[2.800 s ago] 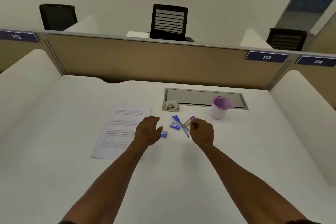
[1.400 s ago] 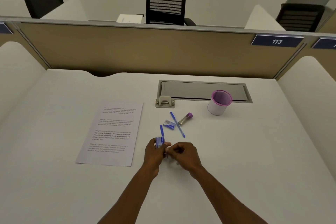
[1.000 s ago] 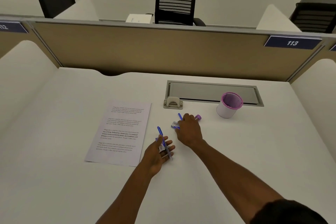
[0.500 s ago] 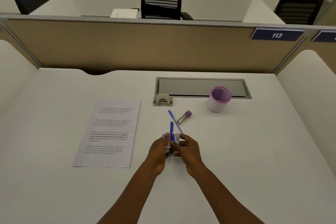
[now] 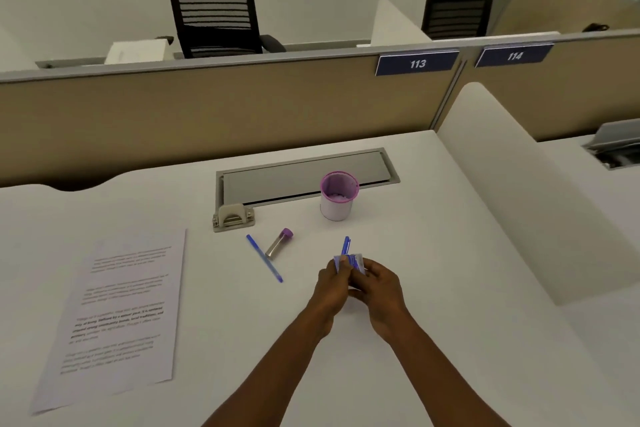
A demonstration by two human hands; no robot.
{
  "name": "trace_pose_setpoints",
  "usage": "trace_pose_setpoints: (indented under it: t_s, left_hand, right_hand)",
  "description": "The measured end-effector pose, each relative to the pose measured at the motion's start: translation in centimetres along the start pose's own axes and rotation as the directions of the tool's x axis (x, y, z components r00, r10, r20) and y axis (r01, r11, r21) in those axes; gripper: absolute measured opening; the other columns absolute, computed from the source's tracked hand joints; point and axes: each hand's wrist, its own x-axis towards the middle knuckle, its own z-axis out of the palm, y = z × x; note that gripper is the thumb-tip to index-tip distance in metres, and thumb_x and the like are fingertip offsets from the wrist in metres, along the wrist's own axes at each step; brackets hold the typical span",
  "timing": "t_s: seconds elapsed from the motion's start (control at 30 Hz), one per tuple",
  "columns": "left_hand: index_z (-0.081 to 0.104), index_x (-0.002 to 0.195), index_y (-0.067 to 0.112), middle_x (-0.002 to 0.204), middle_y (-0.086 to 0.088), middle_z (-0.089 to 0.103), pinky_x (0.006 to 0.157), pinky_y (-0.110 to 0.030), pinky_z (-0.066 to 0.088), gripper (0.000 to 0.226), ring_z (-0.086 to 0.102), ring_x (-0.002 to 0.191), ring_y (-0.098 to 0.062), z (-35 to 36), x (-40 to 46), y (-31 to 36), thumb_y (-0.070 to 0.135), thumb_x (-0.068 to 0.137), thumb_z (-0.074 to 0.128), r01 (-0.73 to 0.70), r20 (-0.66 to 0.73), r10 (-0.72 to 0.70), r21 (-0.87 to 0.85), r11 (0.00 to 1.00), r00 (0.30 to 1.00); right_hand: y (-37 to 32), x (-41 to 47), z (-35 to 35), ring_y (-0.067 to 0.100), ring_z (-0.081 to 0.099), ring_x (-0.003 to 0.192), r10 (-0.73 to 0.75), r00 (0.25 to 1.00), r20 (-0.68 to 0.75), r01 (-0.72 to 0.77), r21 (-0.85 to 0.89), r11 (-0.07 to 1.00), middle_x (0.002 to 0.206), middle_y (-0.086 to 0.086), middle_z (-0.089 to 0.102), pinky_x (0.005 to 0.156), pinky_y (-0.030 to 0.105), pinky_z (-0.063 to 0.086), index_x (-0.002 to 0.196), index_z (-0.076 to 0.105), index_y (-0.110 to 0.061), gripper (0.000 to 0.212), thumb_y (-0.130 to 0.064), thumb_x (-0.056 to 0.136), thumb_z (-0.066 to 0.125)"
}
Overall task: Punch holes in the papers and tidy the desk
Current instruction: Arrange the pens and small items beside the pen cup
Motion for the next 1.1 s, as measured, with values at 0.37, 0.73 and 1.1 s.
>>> trace_pose_setpoints:
  t_s: [0.37, 0.73, 1.1]
  left_hand:
    - [0.075, 0.106, 0.012, 0.107, -0.007, 0.073, 0.082, -0.027, 0.051, 0.018, 0.064, 0.092, -0.019, 6.0, 7.3, 4.0, 0.012, 0.093, 0.063, -0.002, -0.340, 0.030, 0.081, 0.997, 0.940]
    - [0.067, 0.120, 0.012, 0.108, -0.006, 0.071, 0.087, -0.029, 0.051, 0.046, 0.066, 0.097, -0.022, 8.4, 11.9, 5.0, 0.039, 0.084, 0.076, -0.099, -0.282, 0.296, 0.550, 0.829, 0.913]
    - [0.067, 0.120, 0.008, 0.112, -0.012, 0.071, 0.088, -0.033, 0.055, 0.030, 0.067, 0.099, -0.027, 9.6, 13.2, 6.3, 0.020, 0.093, 0.067, -0.136, -0.398, 0.372, 0.508, 0.850, 0.839]
  right_hand:
    - [-5.4, 11.7, -7.1, 0.026, 0.068, 0.092, -0.097, 0.929, -0.358, 0.008, -0.243, 0.970, 0.103, 0.010, 0.071, 0.083, 0.044, 0.056, 0.105, 0.069, -0.015, 0.031, -0.022, 0.077, 0.081]
    - [-5.6, 17.4, -8.7, 0.023, 0.068, 0.097, -0.289, 0.916, -0.277, 0.060, -0.618, 0.784, 0.112, 0.010, 0.071, 0.087, 0.037, 0.057, 0.118, 0.065, -0.010, 0.044, -0.025, 0.079, 0.079]
    - [-6.0, 17.4, -9.4, 0.016, 0.064, 0.064, -0.431, 0.857, -0.283, 0.127, -0.696, 0.707, 0.077, 0.006, 0.073, 0.062, 0.025, 0.046, 0.086, 0.075, -0.010, 0.025, -0.035, 0.082, 0.075]
